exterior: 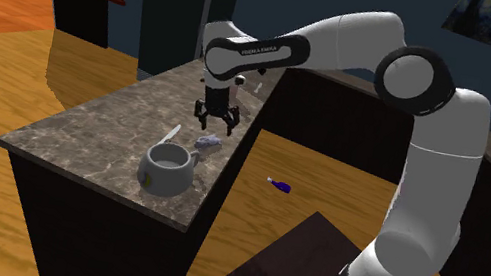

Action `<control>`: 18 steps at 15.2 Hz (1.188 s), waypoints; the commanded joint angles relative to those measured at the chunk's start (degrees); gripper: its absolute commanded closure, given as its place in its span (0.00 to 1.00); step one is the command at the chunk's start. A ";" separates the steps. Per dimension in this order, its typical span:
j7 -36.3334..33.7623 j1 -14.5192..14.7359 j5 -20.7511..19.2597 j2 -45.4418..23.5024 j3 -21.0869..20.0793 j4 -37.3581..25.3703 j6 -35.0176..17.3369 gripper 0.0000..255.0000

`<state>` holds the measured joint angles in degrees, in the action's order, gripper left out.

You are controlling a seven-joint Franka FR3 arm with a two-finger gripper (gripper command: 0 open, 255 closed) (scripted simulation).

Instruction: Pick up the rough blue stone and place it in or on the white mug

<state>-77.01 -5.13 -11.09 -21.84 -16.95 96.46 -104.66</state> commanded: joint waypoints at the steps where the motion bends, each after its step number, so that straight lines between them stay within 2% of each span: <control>1: -3.10 0.65 -0.48 -5.20 1.01 -5.41 0.89 0.00; 6: -9.13 1.99 -0.42 -17.85 3.75 -19.94 3.86 0.00; 14: -9.70 1.49 -0.78 -18.55 4.08 -15.07 -1.63 0.00; 18: -9.70 1.49 -0.78 -18.55 4.08 -15.07 -1.63 0.00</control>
<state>-86.72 -3.62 -11.87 -40.41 -12.88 81.33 -106.24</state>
